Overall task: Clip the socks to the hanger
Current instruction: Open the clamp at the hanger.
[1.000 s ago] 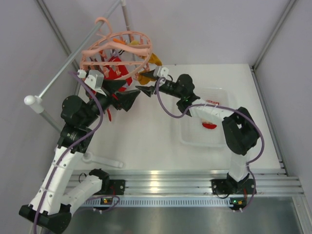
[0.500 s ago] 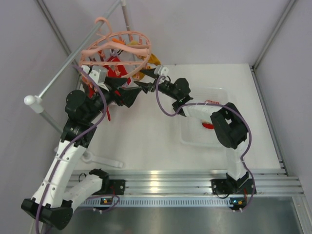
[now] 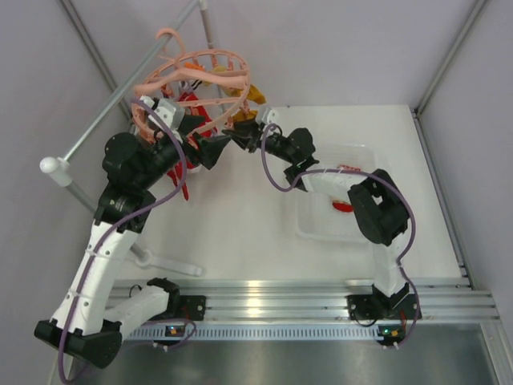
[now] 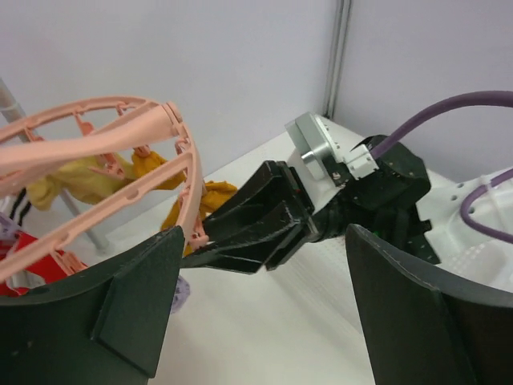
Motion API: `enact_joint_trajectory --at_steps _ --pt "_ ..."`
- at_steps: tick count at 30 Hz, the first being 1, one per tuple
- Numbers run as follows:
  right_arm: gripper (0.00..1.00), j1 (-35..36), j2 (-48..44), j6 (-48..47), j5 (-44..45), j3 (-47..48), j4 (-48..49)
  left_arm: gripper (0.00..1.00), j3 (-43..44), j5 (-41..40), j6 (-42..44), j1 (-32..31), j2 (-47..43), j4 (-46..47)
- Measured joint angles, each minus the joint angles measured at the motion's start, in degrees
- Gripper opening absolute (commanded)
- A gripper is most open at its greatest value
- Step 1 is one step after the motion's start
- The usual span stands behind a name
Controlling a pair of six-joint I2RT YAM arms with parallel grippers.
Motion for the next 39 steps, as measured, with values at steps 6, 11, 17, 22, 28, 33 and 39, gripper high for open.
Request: enact_joint_trajectory --at_steps 6,11,17,22,28,33,39 --pt "0.00 -0.76 -5.22 -3.85 -1.66 -3.76 -4.48 0.77 10.29 4.24 30.08 0.11 4.04 -15.69" --pt "0.00 -0.81 -10.21 -9.07 -1.73 -3.89 -11.98 0.73 11.93 7.13 58.64 0.09 4.68 -28.33" --pt "0.00 -0.81 -14.58 -17.66 -0.31 -3.78 -22.73 0.70 12.90 9.16 85.00 0.09 8.33 -36.85" --pt "0.00 -0.74 -16.46 -25.14 2.32 -3.48 -31.28 0.69 13.20 9.40 96.72 -0.11 11.56 -36.70" --pt "0.00 -0.35 -18.60 -31.80 5.99 -3.45 -37.57 0.69 11.54 10.78 104.45 -1.01 12.28 -31.45" --pt "0.00 0.24 -19.45 -35.19 7.98 -2.89 -40.22 0.70 11.21 11.45 108.13 -1.79 13.97 -28.79" --pt "0.00 0.85 -19.67 -37.86 9.55 -2.71 -41.64 0.70 9.77 10.80 109.20 -3.58 16.46 -25.18"
